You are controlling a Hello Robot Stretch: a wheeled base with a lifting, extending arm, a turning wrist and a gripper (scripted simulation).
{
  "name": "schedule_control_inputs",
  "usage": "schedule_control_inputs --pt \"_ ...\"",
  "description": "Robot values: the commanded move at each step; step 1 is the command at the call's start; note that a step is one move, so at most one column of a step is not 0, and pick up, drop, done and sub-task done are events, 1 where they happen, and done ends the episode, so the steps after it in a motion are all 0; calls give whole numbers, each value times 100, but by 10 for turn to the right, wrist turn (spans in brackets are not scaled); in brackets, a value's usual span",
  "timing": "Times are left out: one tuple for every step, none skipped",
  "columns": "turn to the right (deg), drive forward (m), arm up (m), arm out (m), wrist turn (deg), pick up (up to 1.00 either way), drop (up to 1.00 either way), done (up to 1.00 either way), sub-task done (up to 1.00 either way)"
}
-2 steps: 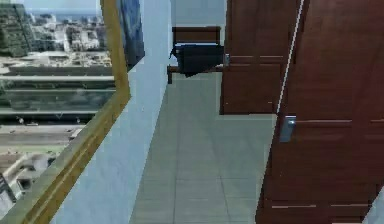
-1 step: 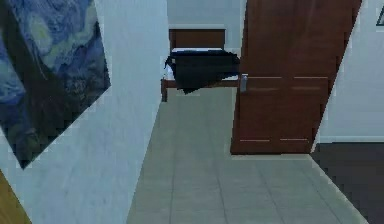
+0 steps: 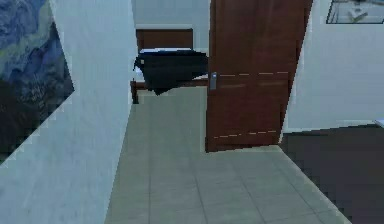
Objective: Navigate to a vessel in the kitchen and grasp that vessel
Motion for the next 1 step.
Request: schedule_control_inputs --pt "0 30 0 0 0 0 0 0 0"
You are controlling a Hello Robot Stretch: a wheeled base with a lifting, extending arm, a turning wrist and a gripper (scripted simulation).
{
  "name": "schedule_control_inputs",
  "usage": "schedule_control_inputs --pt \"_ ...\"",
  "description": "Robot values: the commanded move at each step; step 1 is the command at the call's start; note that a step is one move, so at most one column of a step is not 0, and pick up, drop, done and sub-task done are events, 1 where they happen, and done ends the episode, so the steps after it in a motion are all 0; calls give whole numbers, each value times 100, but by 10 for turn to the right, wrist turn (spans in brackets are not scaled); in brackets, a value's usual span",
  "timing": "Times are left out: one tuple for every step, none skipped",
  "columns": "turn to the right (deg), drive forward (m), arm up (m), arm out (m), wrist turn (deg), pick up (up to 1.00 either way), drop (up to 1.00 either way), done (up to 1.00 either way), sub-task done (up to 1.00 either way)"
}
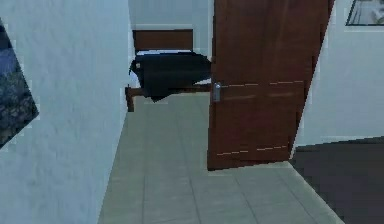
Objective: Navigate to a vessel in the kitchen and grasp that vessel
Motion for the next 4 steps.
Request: schedule_control_inputs --pt "450 0 0 0 0 0 0 0 0" --pt "120 0 0 0 0 0 0 0 0" --pt "0 25 0 0 0 0 0 0 0" --pt "210 0 0 0 0 0 0 0 0"
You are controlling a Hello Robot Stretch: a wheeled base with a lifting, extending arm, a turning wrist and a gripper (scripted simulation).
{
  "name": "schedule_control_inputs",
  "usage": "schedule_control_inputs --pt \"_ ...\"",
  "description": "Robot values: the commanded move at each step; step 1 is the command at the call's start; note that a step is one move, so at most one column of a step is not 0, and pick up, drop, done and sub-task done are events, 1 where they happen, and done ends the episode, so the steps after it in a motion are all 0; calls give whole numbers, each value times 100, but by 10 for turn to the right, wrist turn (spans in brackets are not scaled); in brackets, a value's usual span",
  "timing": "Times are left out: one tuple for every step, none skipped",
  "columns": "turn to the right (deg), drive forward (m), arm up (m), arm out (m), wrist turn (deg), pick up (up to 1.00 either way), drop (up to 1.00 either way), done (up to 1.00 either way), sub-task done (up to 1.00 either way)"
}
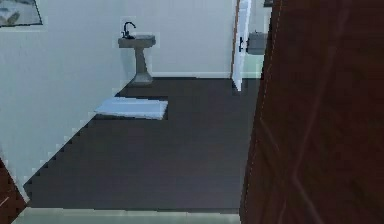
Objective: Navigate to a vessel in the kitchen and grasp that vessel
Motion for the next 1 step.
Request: schedule_control_inputs --pt "0 100 0 0 0 0 0 0 0"
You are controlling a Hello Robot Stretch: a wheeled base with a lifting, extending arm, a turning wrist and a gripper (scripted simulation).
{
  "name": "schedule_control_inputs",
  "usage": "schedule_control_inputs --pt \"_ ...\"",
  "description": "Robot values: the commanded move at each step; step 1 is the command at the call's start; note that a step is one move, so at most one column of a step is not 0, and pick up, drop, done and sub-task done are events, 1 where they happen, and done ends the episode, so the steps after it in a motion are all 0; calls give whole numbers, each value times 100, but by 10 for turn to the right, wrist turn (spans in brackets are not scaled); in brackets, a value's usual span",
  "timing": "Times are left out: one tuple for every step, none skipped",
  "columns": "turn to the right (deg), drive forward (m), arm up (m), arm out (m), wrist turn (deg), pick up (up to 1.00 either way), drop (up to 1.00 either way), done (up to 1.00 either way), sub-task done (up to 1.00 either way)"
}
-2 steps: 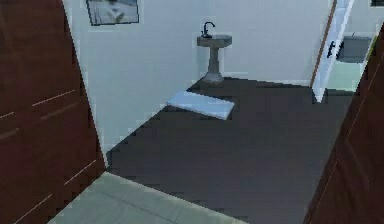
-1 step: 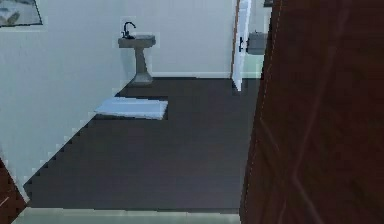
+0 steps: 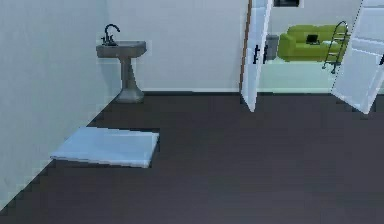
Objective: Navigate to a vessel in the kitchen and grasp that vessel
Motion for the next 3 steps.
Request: schedule_control_inputs --pt "60 0 0 0 0 0 0 0 0" --pt "0 30 0 0 0 0 0 0 0" --pt "240 0 0 0 0 0 0 0 0"
